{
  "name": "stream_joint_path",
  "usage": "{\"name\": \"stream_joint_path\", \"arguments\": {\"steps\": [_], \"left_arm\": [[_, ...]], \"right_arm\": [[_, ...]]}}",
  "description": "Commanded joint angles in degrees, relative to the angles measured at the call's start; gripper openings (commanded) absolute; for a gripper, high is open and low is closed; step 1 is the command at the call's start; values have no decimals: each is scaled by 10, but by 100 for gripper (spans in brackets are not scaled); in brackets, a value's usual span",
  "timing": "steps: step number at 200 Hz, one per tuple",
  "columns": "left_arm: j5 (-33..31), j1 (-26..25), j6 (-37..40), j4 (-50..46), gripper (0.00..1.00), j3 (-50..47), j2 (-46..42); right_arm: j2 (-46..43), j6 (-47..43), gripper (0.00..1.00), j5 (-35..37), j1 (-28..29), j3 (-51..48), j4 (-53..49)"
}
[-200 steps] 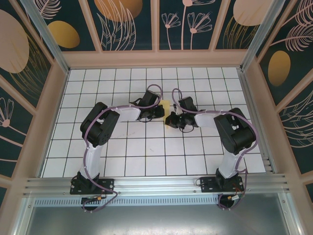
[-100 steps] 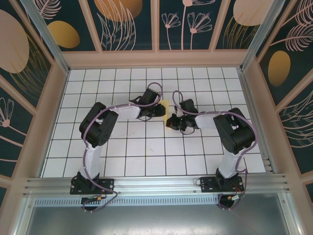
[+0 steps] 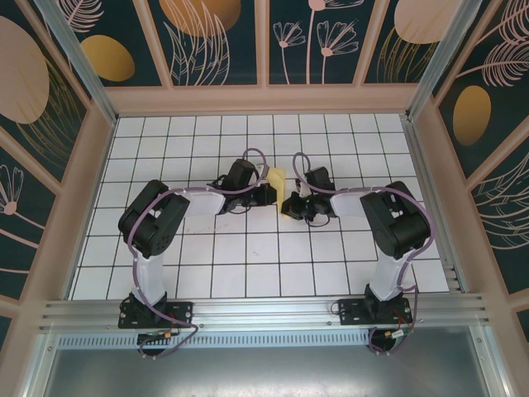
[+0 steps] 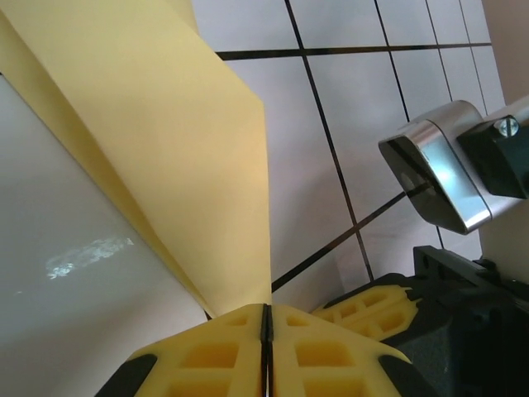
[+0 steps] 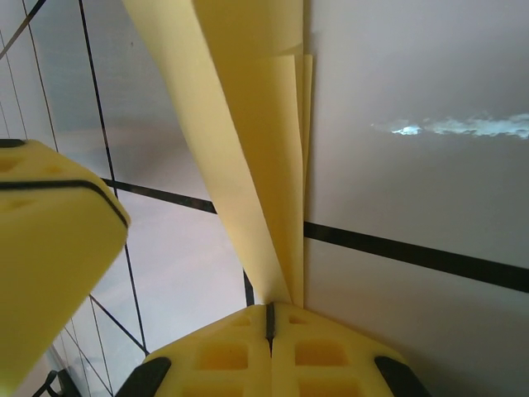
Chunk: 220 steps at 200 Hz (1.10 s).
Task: Fold a paper plane with a square sheet of paper (pick it up from the middle)
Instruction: Fold the wing for the fifth time at the center of the table.
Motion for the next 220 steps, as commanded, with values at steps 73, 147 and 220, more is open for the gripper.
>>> {"name": "stream_joint_path", "arguments": {"steps": [73,147,220], "left_arm": [[24,-1,-14,16,11,32,61],[-36,-2,10,-67,13,74,86],[-87,7,43,-120,15,125,107]], "right_arm": [[37,-2,0,29,-4,-15,-48],[50,-20,0,58,4,-13,-82],[47,-42,0,69,5,-41,-109]]}}
